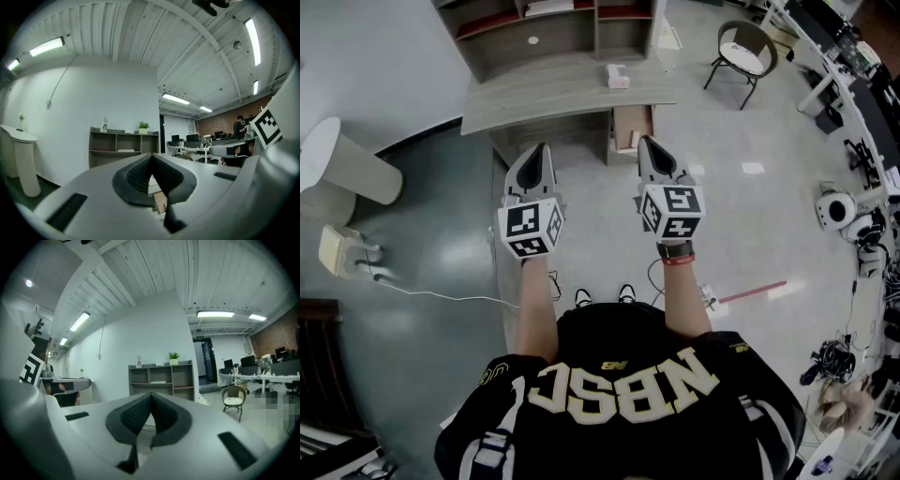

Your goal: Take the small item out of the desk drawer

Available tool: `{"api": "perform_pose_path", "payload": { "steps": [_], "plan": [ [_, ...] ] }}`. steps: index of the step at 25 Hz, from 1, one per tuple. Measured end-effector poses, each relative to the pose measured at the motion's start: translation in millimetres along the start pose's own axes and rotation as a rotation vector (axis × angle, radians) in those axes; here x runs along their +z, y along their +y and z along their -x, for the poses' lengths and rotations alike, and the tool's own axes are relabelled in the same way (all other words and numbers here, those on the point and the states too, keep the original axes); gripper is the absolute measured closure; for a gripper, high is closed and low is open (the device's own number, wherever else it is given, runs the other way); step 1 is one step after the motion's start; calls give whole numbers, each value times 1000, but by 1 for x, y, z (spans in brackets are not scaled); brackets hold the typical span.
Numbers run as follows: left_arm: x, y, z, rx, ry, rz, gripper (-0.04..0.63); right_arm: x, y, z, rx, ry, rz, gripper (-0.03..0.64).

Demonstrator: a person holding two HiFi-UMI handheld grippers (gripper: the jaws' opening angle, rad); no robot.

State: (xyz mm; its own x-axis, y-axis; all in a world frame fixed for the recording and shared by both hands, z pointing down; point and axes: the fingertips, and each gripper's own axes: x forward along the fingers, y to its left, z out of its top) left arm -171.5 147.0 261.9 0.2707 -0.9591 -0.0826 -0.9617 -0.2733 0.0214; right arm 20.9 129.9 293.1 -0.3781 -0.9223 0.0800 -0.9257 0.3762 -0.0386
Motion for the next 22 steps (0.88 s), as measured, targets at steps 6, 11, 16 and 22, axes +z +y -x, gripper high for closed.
{"api": "perform_pose_path", "payload": {
  "steps": [6,11,16,22],
  "plan": [
    [-8,-23,-9,-6,8,25,589,-11,-18,4,19,14,-9,612],
    [-8,-36,-13,28,-1,29,589,-13,-31,8,52,15,-4,612],
    [-16,-59,-17,26,12,5,589,-17,-48,15,68,12,-8,612],
    [-24,-81,-23,20,41,33,589,-20,-62,20,71,-2,-84,612]
  ]
}}
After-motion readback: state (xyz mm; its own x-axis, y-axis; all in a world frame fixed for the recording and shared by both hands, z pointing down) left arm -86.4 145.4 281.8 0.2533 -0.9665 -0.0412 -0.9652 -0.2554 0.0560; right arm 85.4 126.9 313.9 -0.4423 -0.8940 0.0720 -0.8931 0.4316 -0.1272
